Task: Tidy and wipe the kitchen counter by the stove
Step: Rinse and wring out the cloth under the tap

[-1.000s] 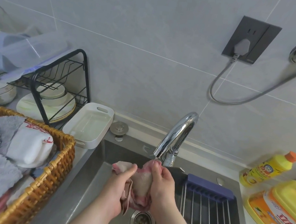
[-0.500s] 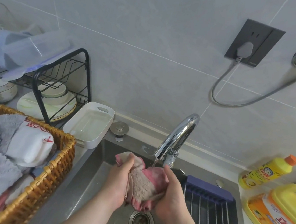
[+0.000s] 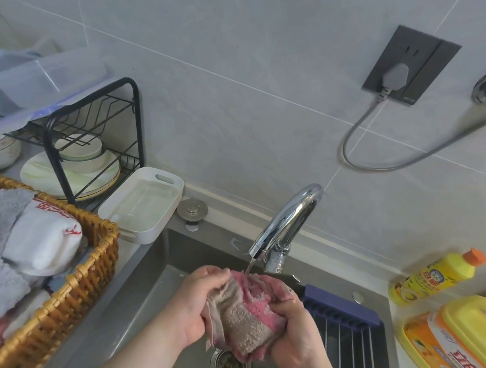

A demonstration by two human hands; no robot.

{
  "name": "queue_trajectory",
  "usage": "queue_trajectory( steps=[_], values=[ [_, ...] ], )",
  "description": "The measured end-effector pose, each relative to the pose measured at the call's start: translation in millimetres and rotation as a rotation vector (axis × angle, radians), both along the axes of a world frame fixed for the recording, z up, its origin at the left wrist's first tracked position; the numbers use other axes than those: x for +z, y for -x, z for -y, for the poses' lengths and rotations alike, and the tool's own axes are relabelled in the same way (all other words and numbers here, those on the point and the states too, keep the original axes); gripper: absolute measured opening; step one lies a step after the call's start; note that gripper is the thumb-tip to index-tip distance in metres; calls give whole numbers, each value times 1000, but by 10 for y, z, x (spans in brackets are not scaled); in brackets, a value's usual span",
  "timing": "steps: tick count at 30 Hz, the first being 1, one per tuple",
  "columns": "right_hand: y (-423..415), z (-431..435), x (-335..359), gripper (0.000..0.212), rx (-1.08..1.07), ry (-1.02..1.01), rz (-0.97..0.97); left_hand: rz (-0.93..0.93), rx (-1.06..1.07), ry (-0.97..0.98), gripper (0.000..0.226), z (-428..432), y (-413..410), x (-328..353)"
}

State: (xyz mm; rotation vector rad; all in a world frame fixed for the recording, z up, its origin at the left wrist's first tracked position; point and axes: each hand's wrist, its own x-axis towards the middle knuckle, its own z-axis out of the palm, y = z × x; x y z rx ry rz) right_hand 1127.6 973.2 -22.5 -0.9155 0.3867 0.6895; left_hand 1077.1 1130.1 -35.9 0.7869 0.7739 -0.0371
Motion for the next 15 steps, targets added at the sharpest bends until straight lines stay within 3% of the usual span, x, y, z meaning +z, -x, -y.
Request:
queue_trajectory(
  steps=[3, 6, 10, 15],
  values=[
    [20, -72, -21, 32, 59, 29, -1, 11, 116, -52, 23, 42, -14, -37],
    [33, -148, -10, 44, 139, 71, 1, 28, 115, 10, 42, 14, 40, -19],
    [52, -218, 4, 42, 181, 54, 2, -17, -68, 125, 14, -37, 141, 75],
    [70, -272, 48, 32, 175, 110, 107, -50, -44, -107, 17, -21, 86, -12]
  ],
)
